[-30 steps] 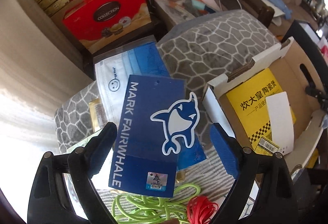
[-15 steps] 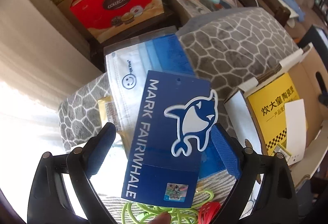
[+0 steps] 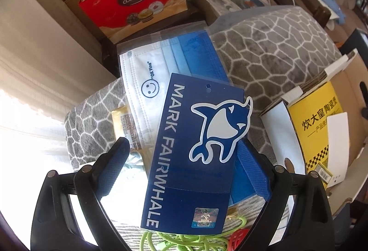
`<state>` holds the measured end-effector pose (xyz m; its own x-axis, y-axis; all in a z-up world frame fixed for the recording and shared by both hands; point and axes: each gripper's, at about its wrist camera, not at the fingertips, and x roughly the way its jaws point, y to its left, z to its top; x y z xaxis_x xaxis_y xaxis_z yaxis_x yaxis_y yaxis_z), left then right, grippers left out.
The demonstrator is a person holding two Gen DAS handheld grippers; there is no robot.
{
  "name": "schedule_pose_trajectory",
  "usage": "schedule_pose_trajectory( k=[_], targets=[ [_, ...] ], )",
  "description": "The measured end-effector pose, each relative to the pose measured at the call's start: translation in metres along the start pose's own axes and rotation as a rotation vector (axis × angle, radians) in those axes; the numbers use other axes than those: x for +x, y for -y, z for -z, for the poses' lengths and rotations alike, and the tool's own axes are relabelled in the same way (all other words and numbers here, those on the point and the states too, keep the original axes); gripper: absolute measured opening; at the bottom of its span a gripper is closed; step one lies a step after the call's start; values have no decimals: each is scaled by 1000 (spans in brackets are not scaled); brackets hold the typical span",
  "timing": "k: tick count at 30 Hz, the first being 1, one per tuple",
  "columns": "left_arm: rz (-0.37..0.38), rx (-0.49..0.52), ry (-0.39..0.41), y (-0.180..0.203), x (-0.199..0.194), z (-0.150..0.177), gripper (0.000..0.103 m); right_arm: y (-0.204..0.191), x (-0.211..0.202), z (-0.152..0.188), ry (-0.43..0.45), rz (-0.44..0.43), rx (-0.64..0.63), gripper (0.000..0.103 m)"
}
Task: Organize objects
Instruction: 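Lift the blue card with the left tool toward the box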
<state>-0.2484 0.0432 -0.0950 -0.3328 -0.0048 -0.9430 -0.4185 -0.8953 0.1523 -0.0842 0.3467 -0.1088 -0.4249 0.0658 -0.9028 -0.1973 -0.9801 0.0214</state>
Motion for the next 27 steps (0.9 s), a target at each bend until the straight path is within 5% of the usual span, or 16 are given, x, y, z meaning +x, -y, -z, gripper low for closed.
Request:
schedule_pose_trajectory(
  k=[6,18,20,27],
  targets=[
    [34,-51,16,-14,-5,1,73,0,0,0,4,-1,-3,27],
    [-53,-13,18,-16,-2,11,86,-6,-1,-2,3,-1,-9,27],
    [-38,-3,23,-14,-1,12,73,-6,-1,-2,2,0,-9,27],
    [27,-12,61,-16,-12,14,65,-5,-1,-2,0,0,-8,27]
  ],
)
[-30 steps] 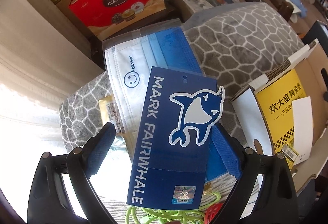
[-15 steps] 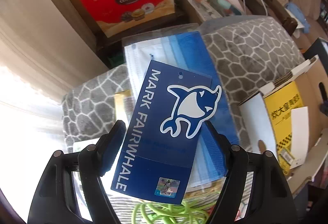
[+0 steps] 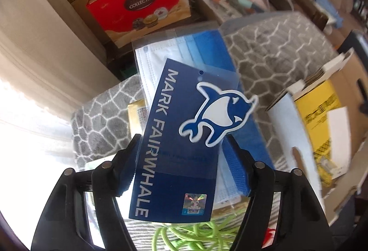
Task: Organize objects
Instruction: 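Lift the blue card with the left tool toward the box, then carry the blue card over the box and lower it onto the yellow booklet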
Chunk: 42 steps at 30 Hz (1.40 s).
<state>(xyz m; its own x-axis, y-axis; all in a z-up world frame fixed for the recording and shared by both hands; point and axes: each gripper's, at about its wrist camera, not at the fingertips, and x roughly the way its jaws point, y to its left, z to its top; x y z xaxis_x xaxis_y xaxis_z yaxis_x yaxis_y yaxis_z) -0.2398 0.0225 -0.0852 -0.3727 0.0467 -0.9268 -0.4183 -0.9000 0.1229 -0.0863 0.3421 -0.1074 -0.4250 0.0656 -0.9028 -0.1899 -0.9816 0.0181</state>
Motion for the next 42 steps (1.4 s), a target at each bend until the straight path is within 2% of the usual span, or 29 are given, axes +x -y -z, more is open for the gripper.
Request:
schedule_pose_trajectory(
  k=[6,14,23,27,32,42],
  targets=[
    [178,-129,39,-25,-20,-1,59,0,0,0,1,-2,-2,27],
    [201,-189,43,-34,-24,5,55,-1,0,0,-1,-11,-1,27],
    [329,-300,83,-54,-39,9,52,0,1,0,-3,-7,2,27],
    [334,-311,94,-55,-47,8,47,1,1,-1,-4,-7,3,27],
    [384,-354,108,-61,-55,10,43,0,1,-1,-2,-7,-2,27],
    [480,-338,158,-47,-91,2,42,-2,0,-1,0,-5,-1,27]
  ],
)
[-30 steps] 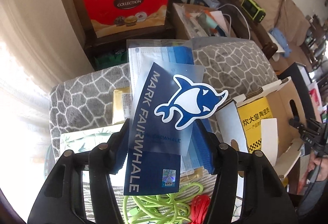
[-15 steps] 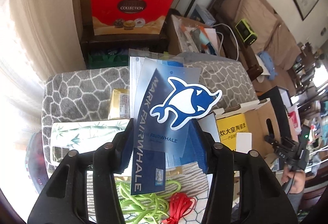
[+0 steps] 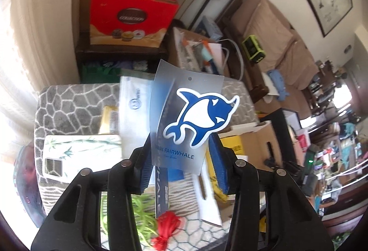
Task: Organize objects
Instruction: 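Carry the blue card over the box and lower it onto the yellow booklet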
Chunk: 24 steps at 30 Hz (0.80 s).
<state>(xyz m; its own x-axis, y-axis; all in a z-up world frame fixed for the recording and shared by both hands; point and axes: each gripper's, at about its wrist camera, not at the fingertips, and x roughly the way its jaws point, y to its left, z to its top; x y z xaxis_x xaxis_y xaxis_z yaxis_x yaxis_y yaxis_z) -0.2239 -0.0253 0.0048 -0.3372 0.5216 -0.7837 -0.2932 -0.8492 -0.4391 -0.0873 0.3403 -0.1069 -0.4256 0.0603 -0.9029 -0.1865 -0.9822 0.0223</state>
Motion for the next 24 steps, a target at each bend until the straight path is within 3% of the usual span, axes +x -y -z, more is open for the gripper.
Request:
schedule_pose_trajectory(
  k=[5,12,19,24],
  targets=[
    [20,61,-7,33,-3,1,42,0,-1,-1,0,0,-2,27],
    [111,110,-41,77,4,10,42,0,-1,-2,2,1,4,27],
    [212,107,-109,110,42,23,42,5,-1,-1,-3,-3,5,27],
    [224,93,-156,121,74,35,42,6,-1,0,-5,-3,1,27]
  ],
)
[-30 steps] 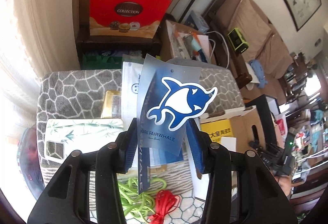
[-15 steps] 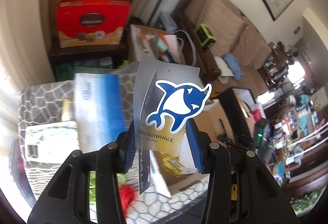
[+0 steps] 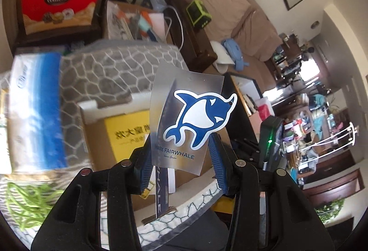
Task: Organize objects
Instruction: 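Carry the blue card over the box and lower it onto the yellow booklet, then release the blue card and move the left tool to the bamboo phone case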
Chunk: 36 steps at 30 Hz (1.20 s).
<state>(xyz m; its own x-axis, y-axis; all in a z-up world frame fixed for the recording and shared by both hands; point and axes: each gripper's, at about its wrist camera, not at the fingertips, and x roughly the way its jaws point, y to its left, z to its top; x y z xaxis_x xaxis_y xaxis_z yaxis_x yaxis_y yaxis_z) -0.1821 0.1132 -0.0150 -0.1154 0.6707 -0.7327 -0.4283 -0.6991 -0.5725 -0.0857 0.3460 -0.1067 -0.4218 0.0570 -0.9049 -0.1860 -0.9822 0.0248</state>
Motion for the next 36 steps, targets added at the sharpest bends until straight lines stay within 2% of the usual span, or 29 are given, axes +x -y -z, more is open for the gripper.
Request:
schedule_pose_trajectory(
  k=[9,14,17,18,19,21,23,27,31,36],
  targets=[
    [-29,-44,-48,-5,46,12,43,0,-2,0,6,-1,-3,27],
    [-98,-32,-85,-10,67,19,45,0,-2,1,5,-1,-1,27],
    [-156,-3,-107,-11,75,23,52,0,-2,1,5,-4,0,27],
    [-184,3,-111,-12,77,23,58,-1,-2,1,4,-5,0,27],
    [-219,12,-113,-12,78,24,61,-1,-1,1,3,-5,-1,27],
    [-239,28,-120,-9,79,26,63,-2,-1,1,1,-7,-2,27],
    [-279,53,-132,-5,81,28,69,-3,-1,1,1,-8,-2,27],
    [-329,98,-131,4,78,32,71,-3,-1,2,2,-9,0,27],
    [-337,120,-117,12,69,32,71,-4,-1,2,3,-9,1,27],
    [-343,123,-54,17,40,27,73,-3,-1,2,3,-10,0,27]
  ],
)
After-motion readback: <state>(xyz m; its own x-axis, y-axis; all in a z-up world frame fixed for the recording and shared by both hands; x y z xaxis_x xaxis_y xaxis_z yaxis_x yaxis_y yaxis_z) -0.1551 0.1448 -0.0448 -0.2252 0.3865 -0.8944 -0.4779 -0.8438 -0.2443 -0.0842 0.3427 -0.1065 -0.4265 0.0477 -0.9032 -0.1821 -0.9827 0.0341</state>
